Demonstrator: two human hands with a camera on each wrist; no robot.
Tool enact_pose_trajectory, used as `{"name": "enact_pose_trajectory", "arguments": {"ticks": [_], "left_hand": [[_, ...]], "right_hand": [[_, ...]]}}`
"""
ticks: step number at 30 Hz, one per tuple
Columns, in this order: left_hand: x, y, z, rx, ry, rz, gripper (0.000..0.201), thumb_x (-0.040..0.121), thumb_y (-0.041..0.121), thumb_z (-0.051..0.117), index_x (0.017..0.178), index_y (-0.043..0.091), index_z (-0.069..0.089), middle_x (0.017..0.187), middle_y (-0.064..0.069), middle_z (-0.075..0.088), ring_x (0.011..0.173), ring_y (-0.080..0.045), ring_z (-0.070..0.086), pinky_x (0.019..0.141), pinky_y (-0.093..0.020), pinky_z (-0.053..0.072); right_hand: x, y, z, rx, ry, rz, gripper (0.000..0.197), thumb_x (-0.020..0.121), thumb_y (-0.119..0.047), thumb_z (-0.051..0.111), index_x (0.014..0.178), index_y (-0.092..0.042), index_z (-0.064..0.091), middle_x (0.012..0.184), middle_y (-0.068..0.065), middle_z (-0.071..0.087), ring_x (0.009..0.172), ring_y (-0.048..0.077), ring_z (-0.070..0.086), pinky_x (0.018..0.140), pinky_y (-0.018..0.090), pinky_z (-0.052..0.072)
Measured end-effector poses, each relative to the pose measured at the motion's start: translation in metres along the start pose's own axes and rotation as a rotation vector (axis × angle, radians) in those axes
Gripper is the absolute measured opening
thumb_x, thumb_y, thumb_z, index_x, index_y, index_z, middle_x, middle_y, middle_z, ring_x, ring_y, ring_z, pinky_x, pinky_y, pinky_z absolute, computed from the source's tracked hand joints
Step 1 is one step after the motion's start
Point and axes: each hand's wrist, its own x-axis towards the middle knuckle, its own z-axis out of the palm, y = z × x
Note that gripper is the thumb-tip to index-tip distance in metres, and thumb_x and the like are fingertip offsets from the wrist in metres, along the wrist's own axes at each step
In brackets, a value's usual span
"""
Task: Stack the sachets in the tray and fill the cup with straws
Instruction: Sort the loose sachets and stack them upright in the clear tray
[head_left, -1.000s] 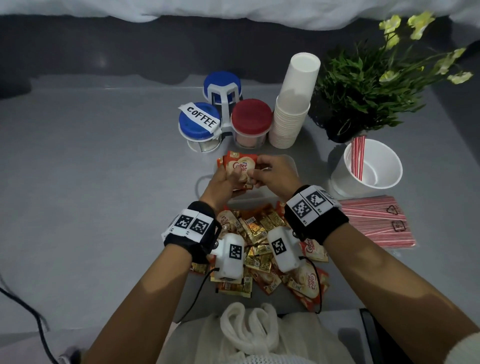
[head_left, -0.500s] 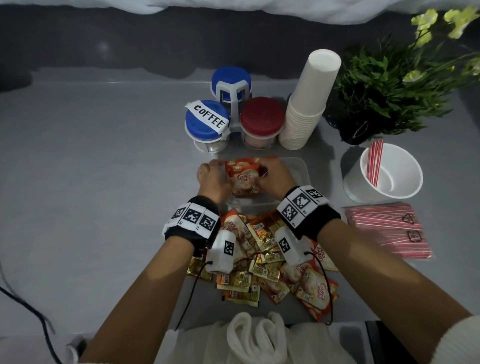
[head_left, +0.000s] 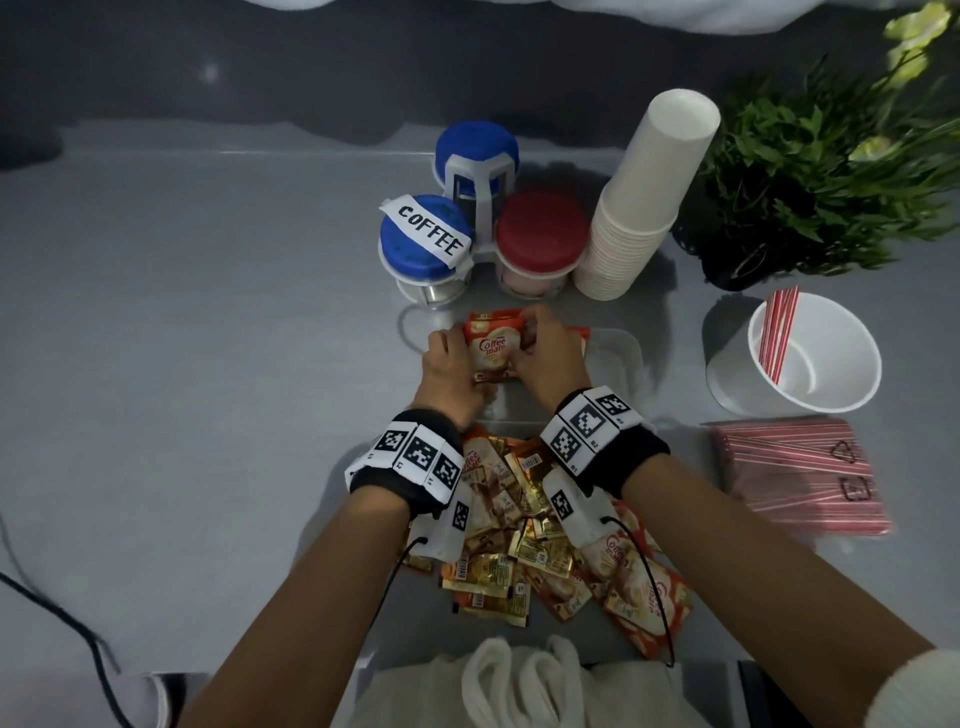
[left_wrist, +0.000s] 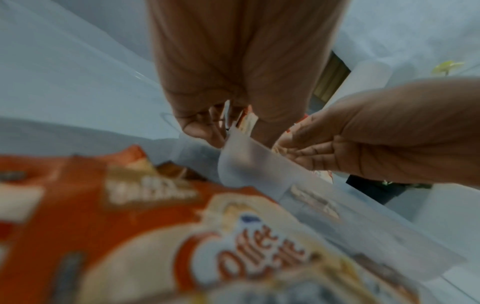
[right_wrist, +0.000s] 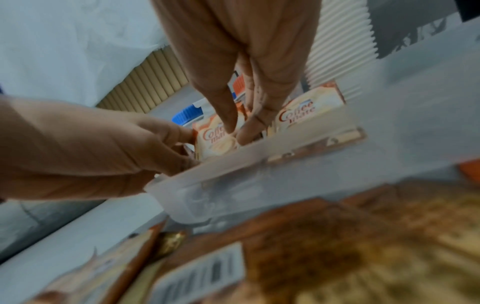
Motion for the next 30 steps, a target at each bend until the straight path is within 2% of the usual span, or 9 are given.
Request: {"name": "enact_pose_trajectory", "arguments": {"ticks": [4, 8, 11, 14, 17, 20, 23, 27, 30], "left_hand": [[0.002, -0.001, 0.002, 0.039, -0.017, -0.002, 0.073, 0.078, 0.003, 0.065, 0.140, 0.003, 0.026, 0.131, -0.019, 0.034, 0.118, -0.033, 0.045, 0.102, -0.032, 0.037], [0.000, -0.002, 0.003, 0.018, -0.047, -0.042, 0.067, 0.083, -0.001, 0.055, 0.142, 0.008, 0.024, 0.134, -0.018, 0.032, 0.121, -0.030, 0.043, 0.104, -0.030, 0.035], [-0.002, 0.000, 0.002, -0.004, -0.049, -0.054, 0.071, 0.082, -0.002, 0.057, 0.143, 0.010, 0.022, 0.134, -0.018, 0.030, 0.122, -0.032, 0.043, 0.105, -0.032, 0.035], [-0.006, 0.005, -0.001, -0.059, -0.072, -0.068, 0.078, 0.082, 0.009, 0.065, 0.144, 0.014, 0.018, 0.136, -0.017, 0.027, 0.123, -0.033, 0.043, 0.104, -0.037, 0.036], [-0.010, 0.010, -0.003, -0.089, -0.087, -0.078, 0.084, 0.079, 0.009, 0.069, 0.144, 0.016, 0.016, 0.135, -0.015, 0.027, 0.121, -0.036, 0.046, 0.101, -0.039, 0.041], [-0.010, 0.011, -0.002, -0.097, -0.087, -0.104, 0.085, 0.078, 0.009, 0.070, 0.143, 0.016, 0.016, 0.135, -0.014, 0.027, 0.121, -0.036, 0.048, 0.100, -0.039, 0.041], [-0.010, 0.010, -0.001, -0.112, -0.073, -0.120, 0.083, 0.079, 0.009, 0.069, 0.144, 0.016, 0.017, 0.135, -0.014, 0.029, 0.121, -0.036, 0.047, 0.101, -0.040, 0.040], [-0.010, 0.009, 0.001, -0.131, -0.054, -0.113, 0.079, 0.080, 0.009, 0.067, 0.143, 0.017, 0.019, 0.132, -0.014, 0.030, 0.118, -0.034, 0.048, 0.101, -0.041, 0.041], [-0.009, 0.007, 0.002, -0.123, -0.045, -0.113, 0.077, 0.081, 0.010, 0.066, 0.142, 0.018, 0.021, 0.130, -0.014, 0.031, 0.116, -0.034, 0.049, 0.099, -0.041, 0.041]], "right_hand": [[-0.009, 0.010, -0.010, 0.110, 0.074, 0.047, 0.033, 0.085, -0.003, 0.058, 0.116, -0.004, 0.048, 0.105, 0.011, 0.060, 0.095, 0.024, 0.058, 0.081, 0.031, 0.048], [-0.012, 0.028, -0.025, 0.013, 0.252, 0.130, 0.026, 0.083, -0.006, 0.061, 0.106, -0.001, 0.051, 0.109, 0.017, 0.057, 0.100, 0.030, 0.056, 0.086, 0.037, 0.045], [-0.014, 0.039, -0.028, -0.039, 0.208, 0.226, 0.041, 0.081, -0.015, 0.066, 0.114, -0.001, 0.047, 0.119, 0.015, 0.053, 0.109, 0.030, 0.053, 0.089, 0.037, 0.044], [-0.013, 0.044, -0.025, 0.034, 0.131, 0.280, 0.047, 0.080, -0.016, 0.068, 0.118, -0.003, 0.044, 0.120, 0.014, 0.057, 0.110, 0.029, 0.056, 0.088, 0.036, 0.045], [-0.008, 0.042, -0.020, 0.111, 0.079, 0.243, 0.038, 0.083, -0.009, 0.063, 0.119, -0.005, 0.049, 0.118, 0.016, 0.061, 0.110, 0.030, 0.058, 0.095, 0.040, 0.047], [-0.008, 0.039, -0.017, 0.071, 0.091, 0.170, 0.032, 0.086, -0.007, 0.058, 0.118, -0.004, 0.053, 0.116, 0.018, 0.063, 0.110, 0.032, 0.058, 0.097, 0.044, 0.047], [-0.009, 0.036, -0.024, 0.060, 0.164, 0.125, 0.025, 0.090, -0.008, 0.053, 0.113, 0.000, 0.056, 0.116, 0.018, 0.062, 0.110, 0.031, 0.058, 0.094, 0.036, 0.047], [-0.012, 0.035, -0.044, 0.122, 0.280, 0.054, 0.022, 0.091, -0.010, 0.054, 0.109, 0.002, 0.057, 0.110, 0.017, 0.063, 0.100, 0.022, 0.059, 0.078, 0.022, 0.040], [-0.018, 0.034, -0.047, 0.221, 0.239, 0.044, 0.020, 0.090, -0.009, 0.055, 0.107, 0.000, 0.058, 0.109, 0.015, 0.064, 0.095, 0.018, 0.059, 0.081, 0.025, 0.044]]}}
